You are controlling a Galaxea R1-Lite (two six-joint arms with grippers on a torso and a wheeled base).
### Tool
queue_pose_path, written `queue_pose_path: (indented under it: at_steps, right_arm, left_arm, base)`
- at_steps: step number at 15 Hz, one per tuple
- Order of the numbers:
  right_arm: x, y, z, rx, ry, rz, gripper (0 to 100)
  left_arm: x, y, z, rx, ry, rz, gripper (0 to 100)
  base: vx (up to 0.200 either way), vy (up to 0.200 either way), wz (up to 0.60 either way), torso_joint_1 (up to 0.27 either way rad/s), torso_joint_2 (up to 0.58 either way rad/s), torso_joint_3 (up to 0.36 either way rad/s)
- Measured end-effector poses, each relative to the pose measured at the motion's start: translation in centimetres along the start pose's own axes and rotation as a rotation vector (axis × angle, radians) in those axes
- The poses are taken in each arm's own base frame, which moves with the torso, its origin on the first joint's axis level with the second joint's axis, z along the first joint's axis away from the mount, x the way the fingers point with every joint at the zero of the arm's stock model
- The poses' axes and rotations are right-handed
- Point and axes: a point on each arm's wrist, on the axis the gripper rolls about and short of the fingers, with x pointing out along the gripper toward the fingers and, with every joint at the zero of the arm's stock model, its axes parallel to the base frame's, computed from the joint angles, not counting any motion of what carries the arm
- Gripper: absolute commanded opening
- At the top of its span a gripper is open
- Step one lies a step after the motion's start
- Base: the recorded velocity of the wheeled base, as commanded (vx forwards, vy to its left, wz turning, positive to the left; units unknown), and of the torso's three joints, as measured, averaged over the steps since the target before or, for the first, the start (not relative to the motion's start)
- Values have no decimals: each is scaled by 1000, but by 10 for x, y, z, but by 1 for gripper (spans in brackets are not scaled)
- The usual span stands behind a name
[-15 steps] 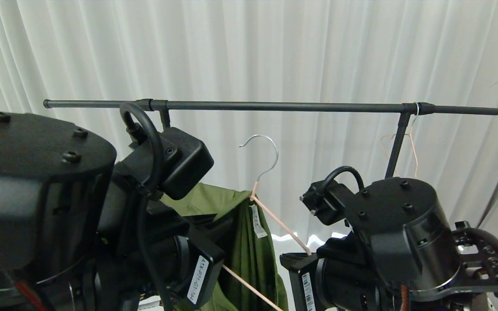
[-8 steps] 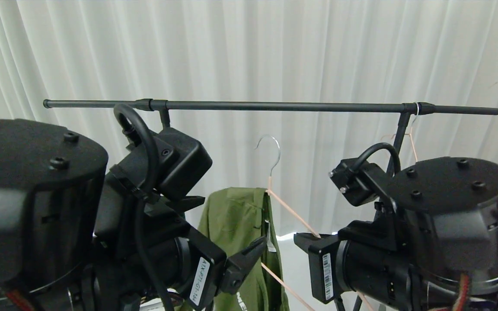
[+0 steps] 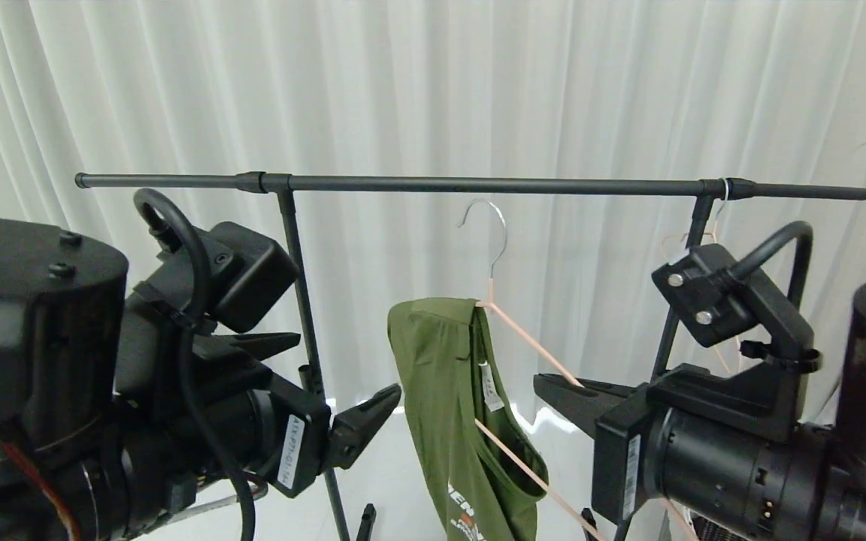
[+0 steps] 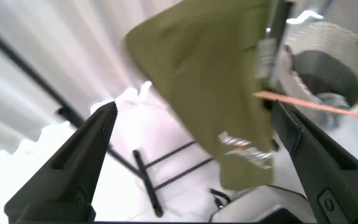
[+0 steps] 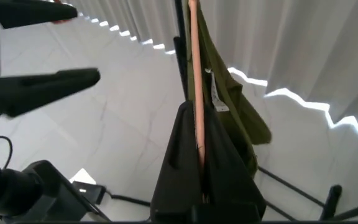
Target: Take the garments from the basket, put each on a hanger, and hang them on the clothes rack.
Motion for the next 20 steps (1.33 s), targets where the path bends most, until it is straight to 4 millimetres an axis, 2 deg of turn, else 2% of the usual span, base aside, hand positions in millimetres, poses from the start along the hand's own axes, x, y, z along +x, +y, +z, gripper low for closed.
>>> queue_pose_path:
  at_steps: [3,6,11,17,20]
  right_arm:
    - [-17,-11,-12,-44,-51,46,0]
    - [-36,-23,-29,-137,-52,131,0]
    - [-61,-33,-44,-182,-26,233,0]
    - [-81,-27,-61,-231,13,360,0]
    - [-86,-20,-68,-255,35,421,0]
  left_arm:
    - [-9,9,2,49,-31,-43,100]
    - [-19,19,0,233,-96,-251,100]
    - [-23,23,-11,315,-136,-453,100]
    - [-18,14,-36,421,-120,-652,100]
    - [-14,6,-40,436,-102,-709,100]
  base:
    - [0,0,0,0,0,0]
    - [0,0,0,0,0,0]
    - [0,0,0,0,0,0]
    - [0,0,0,0,0,0]
    - [0,0,0,0,0,0]
